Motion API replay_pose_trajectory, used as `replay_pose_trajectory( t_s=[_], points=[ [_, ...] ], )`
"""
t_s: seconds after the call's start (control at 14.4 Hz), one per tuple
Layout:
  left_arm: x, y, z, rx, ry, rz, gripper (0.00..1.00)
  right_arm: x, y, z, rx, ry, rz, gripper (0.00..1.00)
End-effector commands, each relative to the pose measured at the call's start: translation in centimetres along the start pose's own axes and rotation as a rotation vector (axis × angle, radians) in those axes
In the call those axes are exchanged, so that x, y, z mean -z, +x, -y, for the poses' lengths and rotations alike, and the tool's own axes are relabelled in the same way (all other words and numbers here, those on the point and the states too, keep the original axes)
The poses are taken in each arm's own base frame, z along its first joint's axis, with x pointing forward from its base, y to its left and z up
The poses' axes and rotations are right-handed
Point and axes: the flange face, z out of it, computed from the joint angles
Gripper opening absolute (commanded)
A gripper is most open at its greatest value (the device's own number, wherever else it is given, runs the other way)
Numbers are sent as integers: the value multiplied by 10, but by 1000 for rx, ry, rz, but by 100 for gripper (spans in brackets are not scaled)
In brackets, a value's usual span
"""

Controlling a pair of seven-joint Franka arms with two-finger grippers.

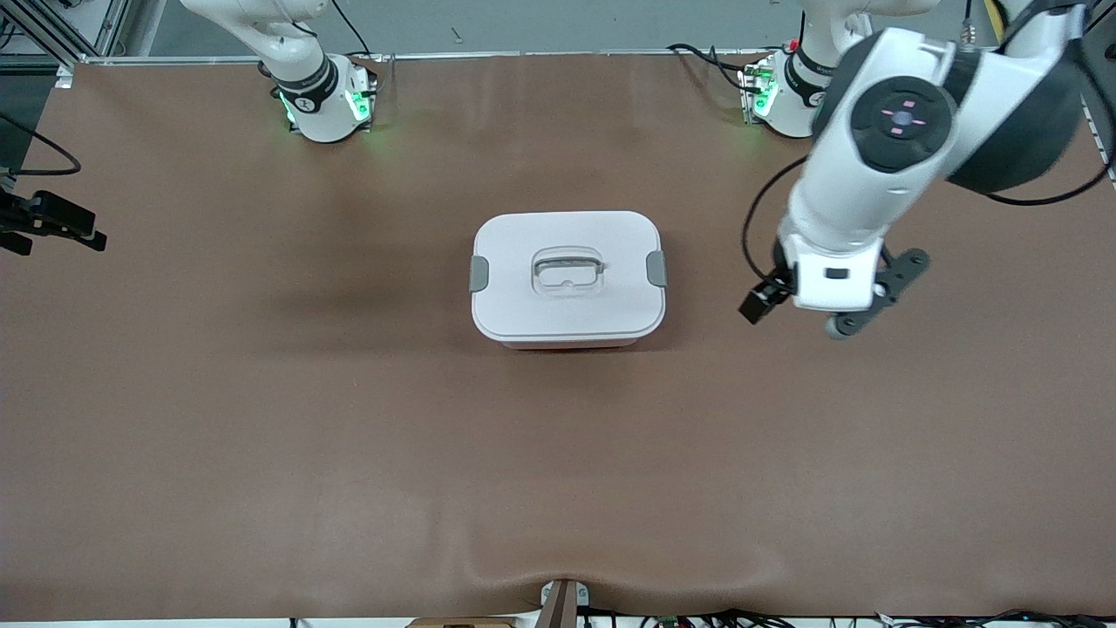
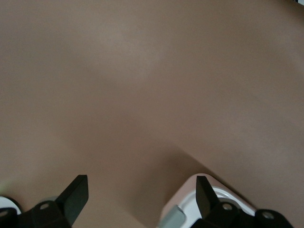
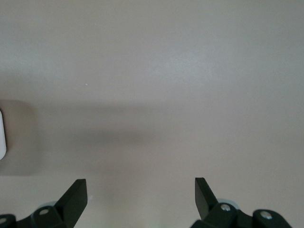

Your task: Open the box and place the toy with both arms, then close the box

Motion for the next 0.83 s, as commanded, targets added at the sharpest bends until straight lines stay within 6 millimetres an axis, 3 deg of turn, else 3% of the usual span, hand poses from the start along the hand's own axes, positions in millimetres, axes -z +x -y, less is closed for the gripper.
replay_pose_trajectory(
  t_s=[0.0,0.14,0.21,0.42,0.76],
  points=[
    [16,29,37,-111,5,18,100,6,-2,1,2,4,-2,100],
    [17,56,64,-176,9,29,100,5,-1,1,4,4,1,100],
    [27,66,80,-205,9,24,100,5,-1,2,5,5,0,100],
    [46,83,111,-255,-2,2,100,4,0,3,14,4,1,100],
    [77,84,139,-314,-13,-53,100,2,0,6,11,5,4,100]
  ],
)
